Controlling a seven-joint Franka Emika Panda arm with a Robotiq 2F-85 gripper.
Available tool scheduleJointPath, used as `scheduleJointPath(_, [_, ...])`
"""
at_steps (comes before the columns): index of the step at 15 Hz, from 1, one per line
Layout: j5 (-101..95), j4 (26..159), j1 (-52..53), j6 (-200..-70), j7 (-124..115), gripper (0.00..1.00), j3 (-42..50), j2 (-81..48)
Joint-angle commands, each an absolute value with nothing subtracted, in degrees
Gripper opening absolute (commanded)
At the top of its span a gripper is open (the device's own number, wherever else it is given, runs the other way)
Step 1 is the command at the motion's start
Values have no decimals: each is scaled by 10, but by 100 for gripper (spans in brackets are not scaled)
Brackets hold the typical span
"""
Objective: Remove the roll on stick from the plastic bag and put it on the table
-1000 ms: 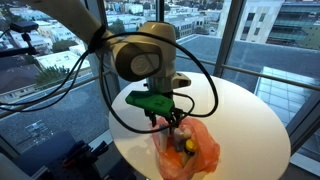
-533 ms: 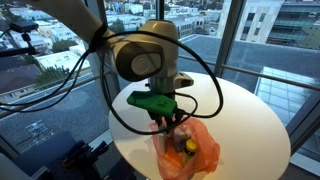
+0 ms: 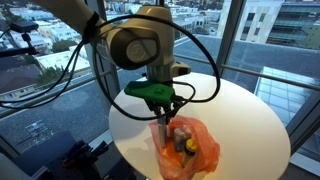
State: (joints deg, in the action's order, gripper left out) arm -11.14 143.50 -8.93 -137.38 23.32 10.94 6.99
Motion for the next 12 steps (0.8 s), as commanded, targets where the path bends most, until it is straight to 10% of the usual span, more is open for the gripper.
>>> scheduleJointPath(1, [-103,1427,-71,-1332,223,11,89,108])
scheduleJointPath(12, [-68,1389,1,-1272,208,11,37,148])
